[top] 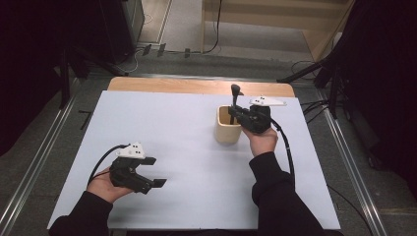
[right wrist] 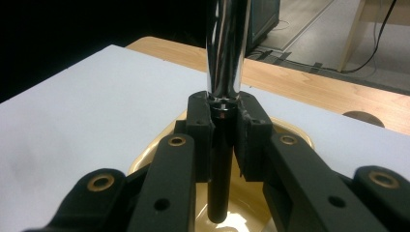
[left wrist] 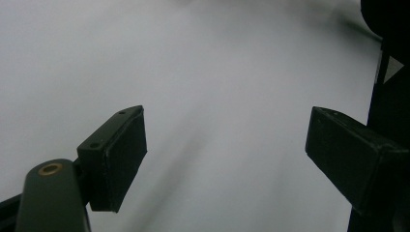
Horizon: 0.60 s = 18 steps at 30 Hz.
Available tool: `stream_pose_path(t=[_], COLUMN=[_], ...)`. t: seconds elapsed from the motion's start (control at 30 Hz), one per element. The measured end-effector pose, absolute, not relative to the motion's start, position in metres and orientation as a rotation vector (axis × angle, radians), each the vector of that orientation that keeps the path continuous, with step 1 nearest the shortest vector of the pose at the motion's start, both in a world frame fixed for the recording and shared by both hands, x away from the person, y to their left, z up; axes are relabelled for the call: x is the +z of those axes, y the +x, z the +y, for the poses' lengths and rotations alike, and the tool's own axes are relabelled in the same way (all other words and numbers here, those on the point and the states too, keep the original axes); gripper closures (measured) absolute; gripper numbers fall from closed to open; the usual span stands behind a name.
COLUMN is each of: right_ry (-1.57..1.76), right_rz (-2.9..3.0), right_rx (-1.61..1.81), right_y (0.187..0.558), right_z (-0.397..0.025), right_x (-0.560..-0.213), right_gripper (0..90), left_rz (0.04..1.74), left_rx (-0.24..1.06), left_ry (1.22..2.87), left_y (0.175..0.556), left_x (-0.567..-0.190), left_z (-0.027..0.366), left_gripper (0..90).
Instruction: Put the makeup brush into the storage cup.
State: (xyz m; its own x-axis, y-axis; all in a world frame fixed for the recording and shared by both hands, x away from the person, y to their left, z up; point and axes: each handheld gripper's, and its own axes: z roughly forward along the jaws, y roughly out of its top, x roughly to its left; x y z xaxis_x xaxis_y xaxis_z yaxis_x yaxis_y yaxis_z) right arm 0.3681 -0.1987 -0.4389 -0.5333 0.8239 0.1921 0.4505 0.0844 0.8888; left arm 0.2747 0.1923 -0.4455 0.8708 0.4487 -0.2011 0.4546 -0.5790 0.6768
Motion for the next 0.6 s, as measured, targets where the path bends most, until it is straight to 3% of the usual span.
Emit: stream_pose_path(t=[0.3,0.37,0.43,0.6], right_ry=[1.242,1.235,1.263,1.276], right_rz=[2.018,2.014,2.003,2.037], right_rx=[1.418,1.43,1.431,1.402], right_y=[0.3655,0.3659,0.3666,0.3649], right_z=[-0.1974,-0.199,-0.2014,-0.2053], right_x=[-0.4355,-0.4354,-0.4357,-0.4346], right_gripper=[75.9,46.6,29.3,19.7], left_rz=[0.646,0.648,0.648,0.647], left_rx=[-0.012,-0.013,-0.012,-0.011], left_ry=[2.27,2.266,2.267,2.268], left_y=[0.2748,0.2745,0.2747,0.2747], left_x=[-0.4456,-0.4455,-0.4456,-0.4452], left_z=[0.1922,0.1922,0.1923,0.1922], left_gripper=[15.5,15.5,15.5,15.5])
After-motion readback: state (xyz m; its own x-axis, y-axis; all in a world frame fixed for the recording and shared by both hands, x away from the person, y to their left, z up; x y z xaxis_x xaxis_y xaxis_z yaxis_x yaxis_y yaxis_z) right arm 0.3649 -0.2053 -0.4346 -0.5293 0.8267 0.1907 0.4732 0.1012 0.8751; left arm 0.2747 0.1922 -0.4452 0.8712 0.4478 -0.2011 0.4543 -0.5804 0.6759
